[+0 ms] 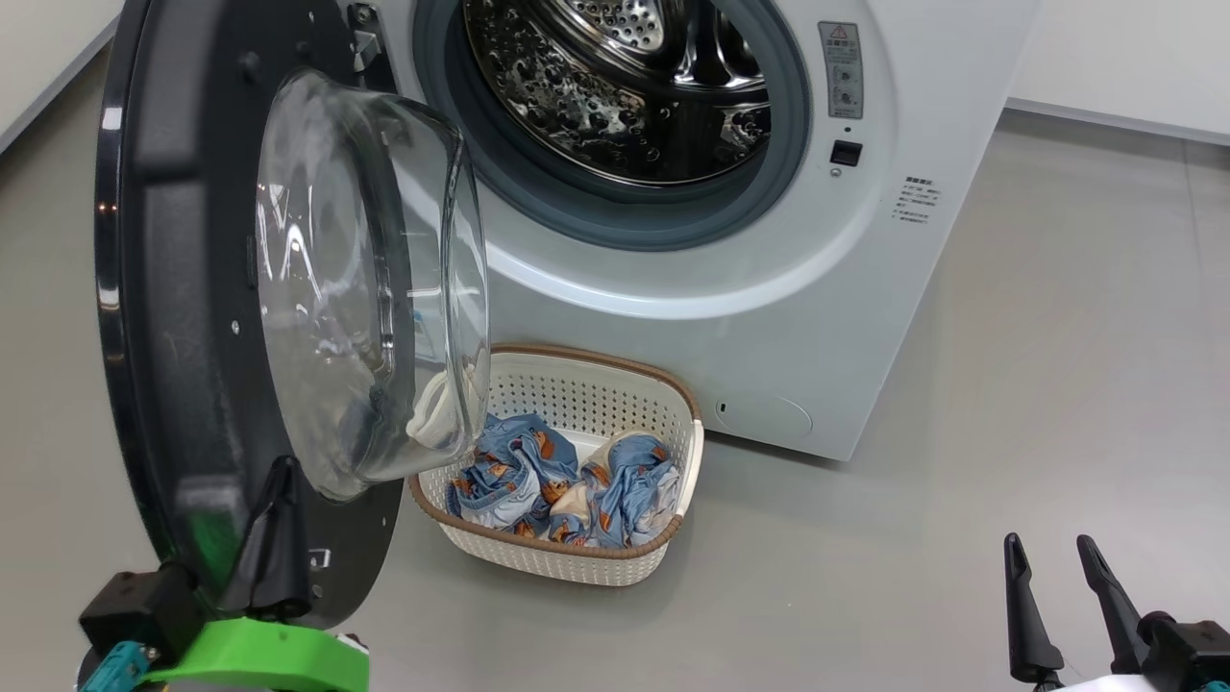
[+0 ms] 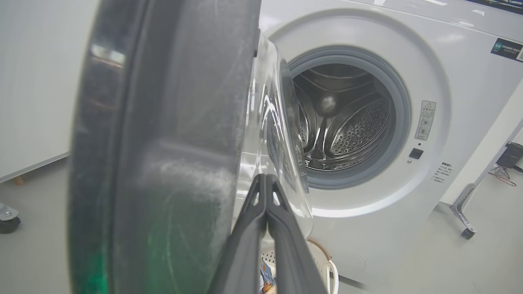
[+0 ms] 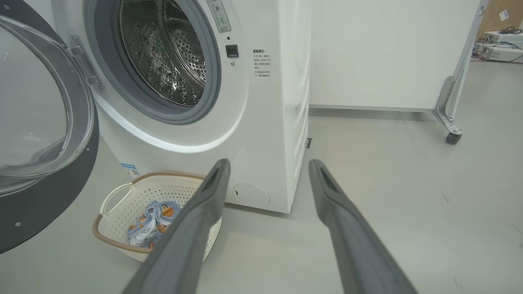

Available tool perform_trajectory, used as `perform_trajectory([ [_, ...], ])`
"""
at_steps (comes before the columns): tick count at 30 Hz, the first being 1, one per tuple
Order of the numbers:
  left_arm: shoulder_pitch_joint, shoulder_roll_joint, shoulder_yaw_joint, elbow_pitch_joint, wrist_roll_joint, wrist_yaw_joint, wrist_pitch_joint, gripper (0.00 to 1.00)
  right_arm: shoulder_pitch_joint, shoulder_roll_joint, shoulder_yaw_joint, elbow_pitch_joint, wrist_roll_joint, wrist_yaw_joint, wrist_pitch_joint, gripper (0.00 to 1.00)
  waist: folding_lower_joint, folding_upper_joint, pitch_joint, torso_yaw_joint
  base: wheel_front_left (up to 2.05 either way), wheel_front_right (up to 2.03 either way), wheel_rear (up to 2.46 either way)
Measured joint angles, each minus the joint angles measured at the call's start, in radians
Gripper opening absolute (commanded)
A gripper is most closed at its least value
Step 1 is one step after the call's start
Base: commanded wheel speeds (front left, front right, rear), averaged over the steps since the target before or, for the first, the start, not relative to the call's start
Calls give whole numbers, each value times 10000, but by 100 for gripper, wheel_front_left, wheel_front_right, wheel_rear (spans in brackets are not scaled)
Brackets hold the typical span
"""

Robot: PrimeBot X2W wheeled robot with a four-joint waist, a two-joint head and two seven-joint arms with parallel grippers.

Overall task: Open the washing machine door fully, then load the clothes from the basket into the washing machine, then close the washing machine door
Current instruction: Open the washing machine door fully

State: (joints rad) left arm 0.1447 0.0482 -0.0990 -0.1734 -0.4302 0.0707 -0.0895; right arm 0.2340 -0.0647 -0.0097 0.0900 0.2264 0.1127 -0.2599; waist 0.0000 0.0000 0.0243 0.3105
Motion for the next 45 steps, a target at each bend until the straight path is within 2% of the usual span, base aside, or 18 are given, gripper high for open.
perform_trajectory([
  [5,-3,86,792,265,-21,109,-186,0,-4,23,173,90,-186,12,0,100,1,0,6,310,0,0,0],
  [10,-111,328,1549,719,-272,196,-324,0,-6,25,284,165,-286,42,0,100,1,0,29,264,0,0,0],
  [14,-464,368,2226,1214,-606,268,-504,0,-10,13,391,199,-380,94,0,100,0,0,64,107,0,0,0],
  [28,-1369,1177,4466,3342,-911,445,-1106,0,-25,-238,382,199,-500,96,0,100,0,0,361,-784,0,0,0],
  [37,-2048,1716,5032,4629,-903,458,-1246,0,-146,-219,322,198,-500,96,0,100,1,0,521,-1223,0,0,0],
  [45,-2387,1755,4828,5028,-890,460,-1317,0,-210,-115,228,203,-500,98,0,100,1,0,483,-1287,0,0,0],
])
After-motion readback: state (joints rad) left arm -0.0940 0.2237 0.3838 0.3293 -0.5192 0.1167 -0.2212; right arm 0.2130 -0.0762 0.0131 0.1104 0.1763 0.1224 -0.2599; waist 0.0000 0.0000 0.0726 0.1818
